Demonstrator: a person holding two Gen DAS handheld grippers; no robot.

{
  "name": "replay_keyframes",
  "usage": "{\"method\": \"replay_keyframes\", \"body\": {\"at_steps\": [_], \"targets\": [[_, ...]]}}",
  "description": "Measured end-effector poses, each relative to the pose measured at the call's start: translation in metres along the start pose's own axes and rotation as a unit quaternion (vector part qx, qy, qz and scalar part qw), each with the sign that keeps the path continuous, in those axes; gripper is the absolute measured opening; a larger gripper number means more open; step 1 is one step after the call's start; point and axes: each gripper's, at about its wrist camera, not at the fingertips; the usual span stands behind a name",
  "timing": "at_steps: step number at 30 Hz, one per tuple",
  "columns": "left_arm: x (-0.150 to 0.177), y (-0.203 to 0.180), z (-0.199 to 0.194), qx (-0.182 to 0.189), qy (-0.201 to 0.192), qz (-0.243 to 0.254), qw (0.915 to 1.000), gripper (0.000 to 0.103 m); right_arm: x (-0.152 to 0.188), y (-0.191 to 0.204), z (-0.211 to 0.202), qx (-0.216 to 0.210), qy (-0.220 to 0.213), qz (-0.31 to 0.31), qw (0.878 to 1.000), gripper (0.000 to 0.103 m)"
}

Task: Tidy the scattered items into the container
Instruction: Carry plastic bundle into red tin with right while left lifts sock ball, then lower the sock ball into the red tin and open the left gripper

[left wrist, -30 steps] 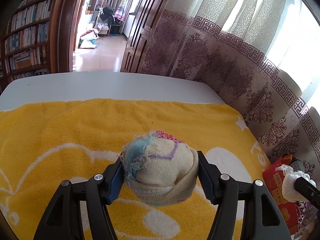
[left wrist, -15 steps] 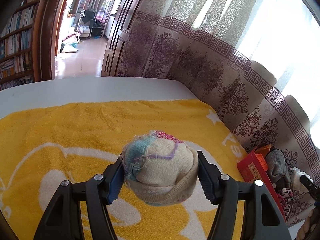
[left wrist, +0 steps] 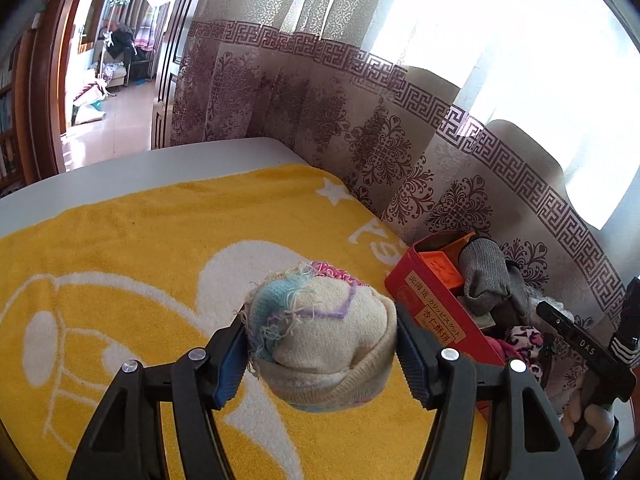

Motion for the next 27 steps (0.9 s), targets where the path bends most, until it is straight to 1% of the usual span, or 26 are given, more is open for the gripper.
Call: {"method": "replay_keyframes", "body": {"at_steps": [9, 13, 14, 15, 17, 21, 27], "targets": [[0.009, -0.070, -0.002, 0.046, 0.013, 0.045, 0.9978, 0.067, 0.014, 0.004, 0.006, 0.002, 0.024, -0.056, 0.998, 0.040], [0.009, -0.097, -0.002, 0.057, 0.017, 0.061, 0.9964, 0.067, 0.016, 0.000, -0.009, -0.019, 0.006, -0.056, 0.998, 0.042], [0.009, -0.103, -0.001, 0.060, 0.017, 0.064, 0.9960, 0.067, 0.015, 0.000, -0.014, -0.022, 0.000, -0.058, 0.998, 0.048], [0.008, -0.108, -0.002, 0.063, 0.018, 0.067, 0.9956, 0.067, 0.014, 0.000, -0.019, -0.022, -0.009, -0.058, 0.998, 0.060], [0.007, -0.119, -0.002, 0.070, 0.018, 0.074, 0.9947, 0.067, 0.012, -0.001, -0.031, -0.026, -0.036, -0.056, 0.997, 0.075], [0.004, -0.141, -0.002, 0.083, 0.017, 0.089, 0.9924, 0.067, 0.006, -0.005, -0.050, -0.031, -0.066, -0.044, 0.996, 0.076], [0.005, -0.169, 0.004, 0.100, 0.019, 0.109, 0.9889, 0.067, 0.007, -0.009, -0.060, -0.039, -0.082, -0.032, 0.995, 0.076]]}}
Point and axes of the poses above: each gripper's, at about its wrist camera, not at the fingertips, and z roughly the way its jaws point, y to its left, x to its underside, and after that the axes turned 15 degrees about -x, right-handed
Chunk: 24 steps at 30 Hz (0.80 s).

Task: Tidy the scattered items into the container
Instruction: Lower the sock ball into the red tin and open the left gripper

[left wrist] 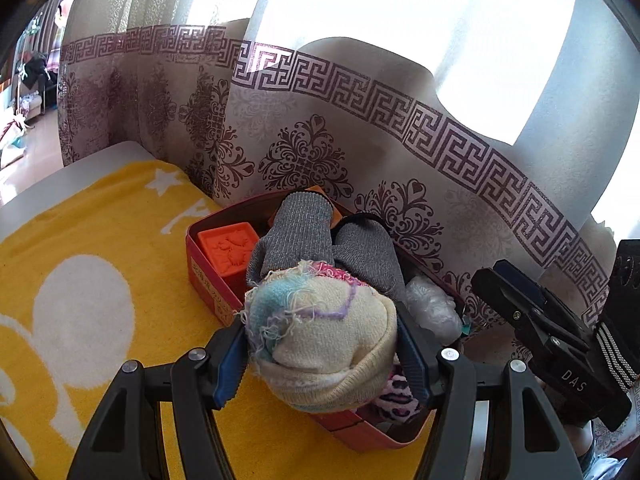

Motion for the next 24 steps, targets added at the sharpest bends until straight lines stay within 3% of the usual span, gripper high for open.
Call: {"method": "replay_keyframes", "body": {"at_steps": [11, 18, 19, 22, 24], "targets": [[0.005, -0.015, 0.041, 0.018, 0.029, 0.011, 0.9994, 0.067, 0.005, 0.000, 0.000, -0.009, -0.004, 0.007, 1.000, 0.076], [0.006, -0.018, 0.045, 0.041, 0.027, 0.022, 0.9986, 0.069, 0.003, -0.004, -0.002, -0.004, -0.010, 0.015, 1.000, 0.076], [0.006, -0.019, 0.044, 0.044, 0.028, 0.023, 0.9984, 0.072, 0.003, -0.005, -0.003, -0.004, -0.011, 0.016, 1.000, 0.076], [0.006, -0.022, 0.036, 0.046, 0.019, 0.027, 0.9984, 0.097, 0.003, -0.005, -0.005, -0.008, -0.011, 0.018, 1.000, 0.076], [0.007, -0.022, 0.029, 0.034, 0.009, 0.027, 0.9990, 0.100, 0.002, -0.004, -0.009, -0.008, -0.013, 0.021, 1.000, 0.080]]}}
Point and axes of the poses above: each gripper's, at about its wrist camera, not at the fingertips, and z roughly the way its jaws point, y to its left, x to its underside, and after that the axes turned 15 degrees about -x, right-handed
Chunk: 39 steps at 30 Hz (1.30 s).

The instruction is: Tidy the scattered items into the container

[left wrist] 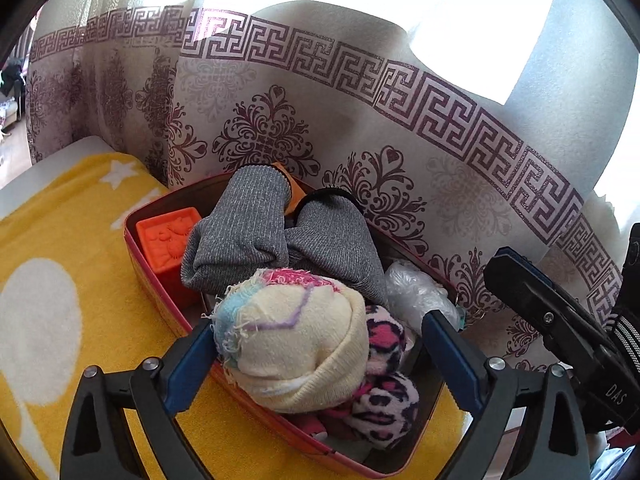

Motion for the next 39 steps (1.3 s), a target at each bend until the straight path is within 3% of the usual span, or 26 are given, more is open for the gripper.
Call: {"method": "replay_keyframes", "body": {"at_steps": [5, 9, 11, 14, 16, 18, 24, 30, 36, 39], "targets": [[0.003, 0.011, -0.015, -0.029, -0.017, -0.023, 0.9992, 0.102, -0.003, -0.001, -0.008, 0.002, -0.004, 0.009, 1.000, 0.081], [0.009, 0.017, -0.032, -0.119, -0.036, -0.017, 0.9921, 0.102, -0.004, -0.004, -0.017, 0.008, -0.007, 0.015, 1.000, 0.082], [0.013, 0.014, -0.042, -0.178, -0.051, 0.001, 0.9826, 0.102, -0.004, -0.003, -0.019, 0.012, -0.002, 0.011, 1.000, 0.083], [0.018, 0.007, -0.055, -0.272, -0.069, 0.022, 0.9596, 0.102, 0.000, -0.001, -0.022, 0.015, 0.010, 0.000, 1.000, 0.083], [0.022, 0.003, -0.065, -0.304, -0.081, 0.028, 0.9489, 0.102, 0.003, 0.001, -0.026, 0.020, 0.015, -0.006, 1.000, 0.083], [0.026, 0.001, -0.072, -0.304, -0.084, 0.032, 0.9485, 0.102, 0.007, 0.001, -0.029, 0.024, 0.019, -0.008, 1.000, 0.083], [0.033, -0.002, -0.079, -0.266, -0.057, 0.003, 0.9623, 0.102, 0.014, 0.000, -0.043, 0.022, 0.024, -0.007, 0.999, 0.083], [0.042, -0.009, -0.088, -0.249, -0.049, -0.021, 0.9671, 0.102, 0.024, 0.007, -0.050, 0.014, 0.033, -0.023, 0.999, 0.083], [0.045, -0.025, -0.085, -0.253, -0.035, -0.009, 0.9669, 0.102, 0.030, 0.009, -0.052, 0.011, 0.038, -0.025, 0.999, 0.083], [0.048, -0.031, -0.081, -0.228, -0.025, -0.005, 0.9733, 0.102, 0.031, 0.007, -0.053, 0.013, 0.037, -0.023, 0.999, 0.083]]}}
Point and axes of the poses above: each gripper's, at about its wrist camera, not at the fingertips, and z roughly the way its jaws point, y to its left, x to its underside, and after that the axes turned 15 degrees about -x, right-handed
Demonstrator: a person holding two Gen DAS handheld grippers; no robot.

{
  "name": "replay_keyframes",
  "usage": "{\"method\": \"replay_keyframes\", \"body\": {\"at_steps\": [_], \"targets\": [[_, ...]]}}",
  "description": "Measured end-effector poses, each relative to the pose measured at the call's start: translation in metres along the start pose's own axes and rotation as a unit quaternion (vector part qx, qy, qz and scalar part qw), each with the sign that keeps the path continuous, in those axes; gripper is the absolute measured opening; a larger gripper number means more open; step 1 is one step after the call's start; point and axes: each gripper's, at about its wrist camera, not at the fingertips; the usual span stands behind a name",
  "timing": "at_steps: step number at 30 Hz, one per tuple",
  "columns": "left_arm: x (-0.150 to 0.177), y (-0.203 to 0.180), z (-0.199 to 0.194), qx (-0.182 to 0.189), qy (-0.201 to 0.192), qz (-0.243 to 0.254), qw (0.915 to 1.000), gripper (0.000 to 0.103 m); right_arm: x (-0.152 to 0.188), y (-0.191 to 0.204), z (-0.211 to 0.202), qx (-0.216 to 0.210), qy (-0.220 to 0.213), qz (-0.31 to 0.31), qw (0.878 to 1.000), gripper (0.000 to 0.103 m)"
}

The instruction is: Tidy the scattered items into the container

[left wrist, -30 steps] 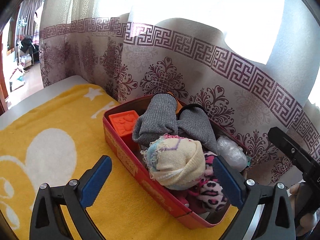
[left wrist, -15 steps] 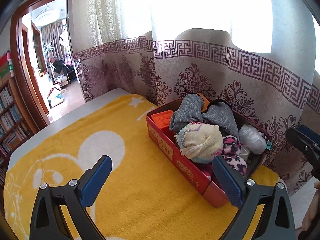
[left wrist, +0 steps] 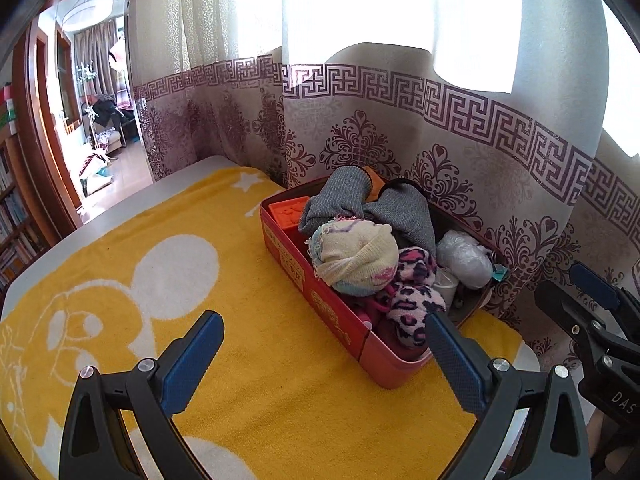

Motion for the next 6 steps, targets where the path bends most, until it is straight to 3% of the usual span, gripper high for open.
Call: {"method": "replay_keyframes", "body": {"at_steps": [2, 6], "targets": [[0.0020, -0.0046, -0.0013, 0.008, -0.001, 0.004, 1.0000, 0.102, 0.0012, -0.0020, -0.0012, 0.000, 0.000, 0.002, 1.000, 0.083], [0.0037, -0.0113, -0.0053, -0.015, -0.013, 0.022, 0.9995, 0.102, 0.0038, -0.0065, -0.0009, 0.000, 0.002, 0.009, 1.000, 0.083]]}}
Point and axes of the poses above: each gripper's, at about its wrist camera, not at the fingertips, and z roughly the way its jaws point, y to its left, x to its underside, and after that the axes turned 15 degrees about -x, right-handed
